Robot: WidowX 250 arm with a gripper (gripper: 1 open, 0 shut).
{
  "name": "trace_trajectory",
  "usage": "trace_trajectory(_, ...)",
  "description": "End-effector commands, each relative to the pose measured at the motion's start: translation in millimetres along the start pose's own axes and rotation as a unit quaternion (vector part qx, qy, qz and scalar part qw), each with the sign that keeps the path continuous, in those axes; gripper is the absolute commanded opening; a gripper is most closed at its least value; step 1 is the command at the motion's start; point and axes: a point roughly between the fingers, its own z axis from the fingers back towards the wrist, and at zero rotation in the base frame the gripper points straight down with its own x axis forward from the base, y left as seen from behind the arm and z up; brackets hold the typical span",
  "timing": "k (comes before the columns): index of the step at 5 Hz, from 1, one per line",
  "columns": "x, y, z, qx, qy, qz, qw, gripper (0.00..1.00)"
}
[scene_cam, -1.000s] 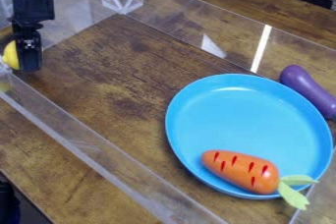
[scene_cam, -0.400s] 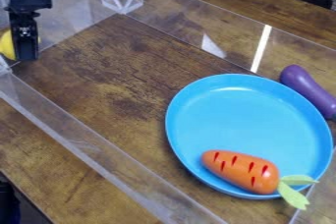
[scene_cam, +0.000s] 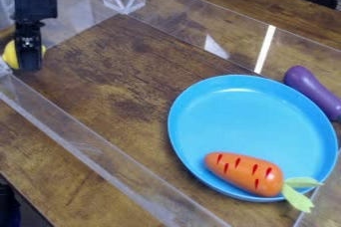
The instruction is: Put the lemon on the blue tray
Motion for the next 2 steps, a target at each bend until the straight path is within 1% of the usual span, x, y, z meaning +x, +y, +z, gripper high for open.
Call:
trace_trajectory(1, 6.3, -9.6, 31.4, 0.043, -0.013, -0.015, 0.9989, 0.00)
trace_trajectory(2, 13.7, -15.9, 30.3, 0.039, -0.012, -0.016, 0.9990, 0.00)
